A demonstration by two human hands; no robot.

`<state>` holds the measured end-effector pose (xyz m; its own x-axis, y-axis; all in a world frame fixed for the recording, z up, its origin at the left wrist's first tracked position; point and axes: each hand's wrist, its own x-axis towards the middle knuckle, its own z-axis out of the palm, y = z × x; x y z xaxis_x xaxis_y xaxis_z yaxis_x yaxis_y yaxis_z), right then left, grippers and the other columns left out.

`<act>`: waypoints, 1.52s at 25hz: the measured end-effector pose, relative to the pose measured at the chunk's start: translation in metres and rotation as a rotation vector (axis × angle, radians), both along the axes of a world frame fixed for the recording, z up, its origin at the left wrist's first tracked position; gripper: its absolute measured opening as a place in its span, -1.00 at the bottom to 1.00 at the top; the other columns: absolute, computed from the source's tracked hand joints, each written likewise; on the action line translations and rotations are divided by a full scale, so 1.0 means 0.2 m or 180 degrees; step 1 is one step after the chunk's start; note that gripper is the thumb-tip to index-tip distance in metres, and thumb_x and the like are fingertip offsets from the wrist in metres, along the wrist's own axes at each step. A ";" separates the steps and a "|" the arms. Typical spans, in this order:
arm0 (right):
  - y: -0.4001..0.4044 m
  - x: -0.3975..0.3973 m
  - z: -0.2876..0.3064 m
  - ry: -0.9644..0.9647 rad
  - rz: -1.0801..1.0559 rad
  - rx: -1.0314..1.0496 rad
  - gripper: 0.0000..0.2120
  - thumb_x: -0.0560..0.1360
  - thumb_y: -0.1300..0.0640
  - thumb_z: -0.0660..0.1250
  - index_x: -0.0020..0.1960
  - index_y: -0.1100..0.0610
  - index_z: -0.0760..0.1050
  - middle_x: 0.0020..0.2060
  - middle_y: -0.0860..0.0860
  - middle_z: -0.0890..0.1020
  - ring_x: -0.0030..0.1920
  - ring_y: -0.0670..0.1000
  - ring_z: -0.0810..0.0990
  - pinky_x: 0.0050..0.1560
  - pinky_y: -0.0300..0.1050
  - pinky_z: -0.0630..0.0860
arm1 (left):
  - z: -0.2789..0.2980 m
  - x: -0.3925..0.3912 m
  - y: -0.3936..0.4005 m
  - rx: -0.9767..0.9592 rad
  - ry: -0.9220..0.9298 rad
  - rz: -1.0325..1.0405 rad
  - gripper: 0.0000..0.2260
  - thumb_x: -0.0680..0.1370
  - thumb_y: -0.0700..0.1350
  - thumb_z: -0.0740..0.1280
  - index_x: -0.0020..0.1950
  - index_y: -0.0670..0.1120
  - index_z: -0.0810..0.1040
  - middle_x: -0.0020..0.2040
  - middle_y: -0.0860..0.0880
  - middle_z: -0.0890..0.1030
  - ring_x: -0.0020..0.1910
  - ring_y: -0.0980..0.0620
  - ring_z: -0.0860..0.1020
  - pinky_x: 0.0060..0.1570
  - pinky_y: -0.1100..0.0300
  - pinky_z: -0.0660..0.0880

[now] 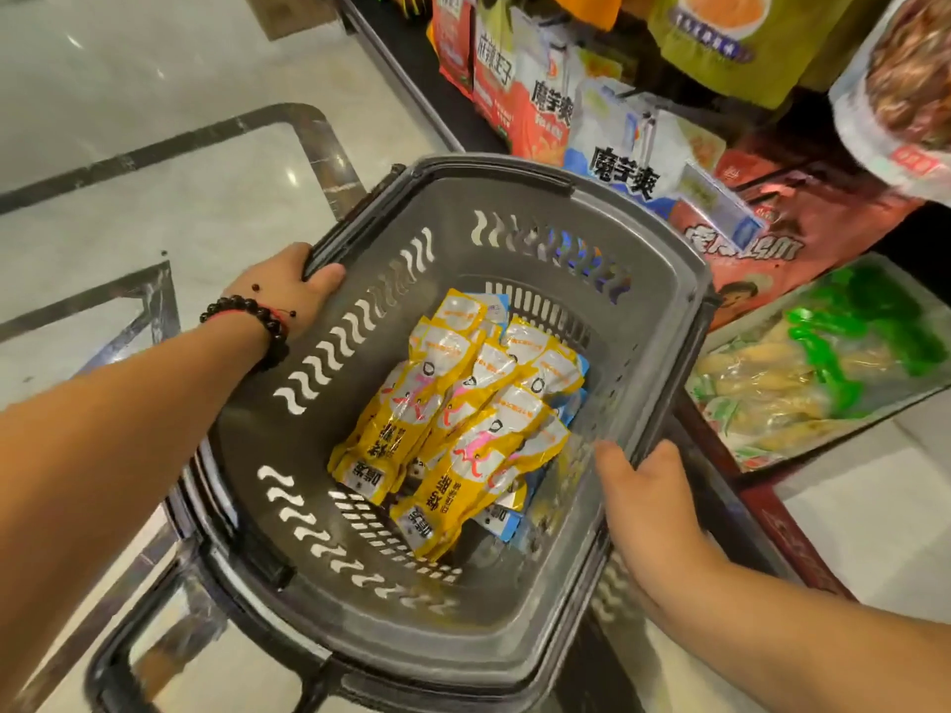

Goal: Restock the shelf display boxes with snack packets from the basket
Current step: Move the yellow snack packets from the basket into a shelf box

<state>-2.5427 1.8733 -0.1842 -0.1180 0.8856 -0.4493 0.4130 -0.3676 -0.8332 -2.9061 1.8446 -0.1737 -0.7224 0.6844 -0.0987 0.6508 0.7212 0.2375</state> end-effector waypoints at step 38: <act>-0.09 0.29 0.29 -0.1059 0.0942 0.0763 -0.81 0.43 0.03 0.35 0.03 -0.02 0.46 -0.20 -0.07 0.60 -0.17 -0.04 0.58 -0.12 -0.06 0.51 | -0.60 0.92 -0.15 -0.1456 -0.1331 -0.1372 -0.51 0.50 -0.08 0.35 0.40 -0.12 0.33 0.31 -0.17 0.46 0.24 -0.16 0.48 0.18 0.01 0.50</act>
